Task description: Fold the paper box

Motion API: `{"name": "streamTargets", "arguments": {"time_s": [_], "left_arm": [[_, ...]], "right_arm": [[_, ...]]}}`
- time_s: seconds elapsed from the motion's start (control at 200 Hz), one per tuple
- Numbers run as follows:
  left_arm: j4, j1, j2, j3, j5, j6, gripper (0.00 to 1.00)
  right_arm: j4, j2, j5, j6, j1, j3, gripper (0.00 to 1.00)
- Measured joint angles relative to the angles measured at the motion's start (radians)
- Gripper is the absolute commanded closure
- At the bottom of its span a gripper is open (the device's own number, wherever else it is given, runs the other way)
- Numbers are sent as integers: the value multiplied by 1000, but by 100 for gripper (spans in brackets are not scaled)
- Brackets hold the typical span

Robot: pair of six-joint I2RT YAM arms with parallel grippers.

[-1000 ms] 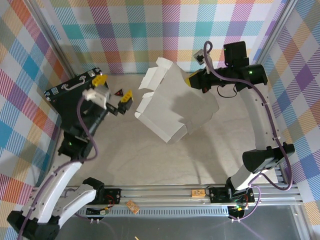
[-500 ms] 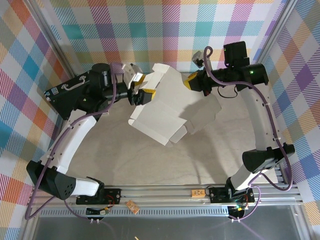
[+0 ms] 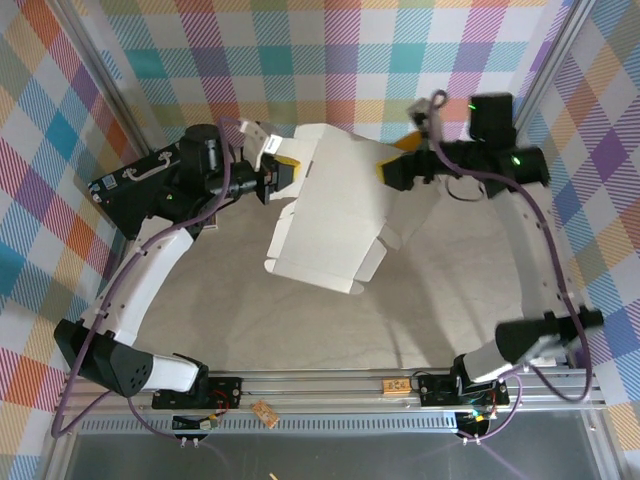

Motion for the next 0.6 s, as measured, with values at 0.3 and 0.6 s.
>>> {"name": "streamTargets", "arguments": {"time_s": [0.3,0.6], "left_arm": [[97,58,-121,-59,-58,-221,100],[111,58,-153,-60,-23,-232,100]], "right_arm": [[908,-556,-71,560,-222,-1006,1],[1339,-75,-178,725,-87,-983,4]]}}
